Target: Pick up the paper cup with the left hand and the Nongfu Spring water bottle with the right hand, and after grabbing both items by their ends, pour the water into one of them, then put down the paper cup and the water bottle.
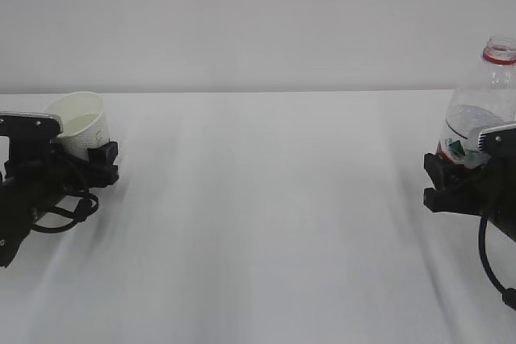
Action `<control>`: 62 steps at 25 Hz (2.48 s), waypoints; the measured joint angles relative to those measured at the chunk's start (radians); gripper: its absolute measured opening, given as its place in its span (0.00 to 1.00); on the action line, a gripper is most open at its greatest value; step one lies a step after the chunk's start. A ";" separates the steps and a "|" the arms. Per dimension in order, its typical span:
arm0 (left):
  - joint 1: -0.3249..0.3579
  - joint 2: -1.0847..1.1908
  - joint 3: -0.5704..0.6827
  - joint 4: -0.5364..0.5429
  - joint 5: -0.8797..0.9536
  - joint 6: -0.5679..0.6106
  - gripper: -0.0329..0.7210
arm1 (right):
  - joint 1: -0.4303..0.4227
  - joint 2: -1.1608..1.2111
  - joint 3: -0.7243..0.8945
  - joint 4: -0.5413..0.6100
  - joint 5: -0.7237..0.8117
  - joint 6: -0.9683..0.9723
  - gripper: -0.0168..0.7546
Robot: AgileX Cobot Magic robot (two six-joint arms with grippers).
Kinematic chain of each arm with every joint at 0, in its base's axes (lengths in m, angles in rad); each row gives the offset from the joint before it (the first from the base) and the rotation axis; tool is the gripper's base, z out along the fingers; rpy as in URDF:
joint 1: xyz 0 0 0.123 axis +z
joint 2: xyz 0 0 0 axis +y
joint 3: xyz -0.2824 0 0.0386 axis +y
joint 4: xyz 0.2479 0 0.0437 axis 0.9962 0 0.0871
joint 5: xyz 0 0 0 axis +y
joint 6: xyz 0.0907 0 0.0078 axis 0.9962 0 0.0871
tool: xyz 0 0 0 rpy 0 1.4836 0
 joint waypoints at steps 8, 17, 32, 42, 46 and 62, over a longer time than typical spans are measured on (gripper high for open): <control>0.000 0.002 -0.002 0.002 -0.010 -0.054 0.95 | 0.000 0.000 0.000 0.002 0.000 0.000 0.60; 0.000 0.002 -0.002 0.002 -0.010 -0.078 0.96 | 0.000 0.000 0.000 0.002 0.000 0.002 0.60; 0.000 -0.063 0.116 0.005 -0.016 -0.024 0.94 | 0.000 0.000 0.000 0.000 0.000 0.022 0.60; 0.000 -0.170 0.229 0.005 -0.019 -0.001 0.92 | 0.000 0.000 0.000 -0.004 0.000 0.022 0.60; 0.000 -0.183 0.268 0.013 -0.019 0.000 0.91 | 0.000 0.000 0.000 -0.004 0.000 0.022 0.60; 0.000 -0.292 0.318 0.066 -0.020 0.000 0.85 | 0.000 0.005 -0.082 0.072 0.000 0.022 0.60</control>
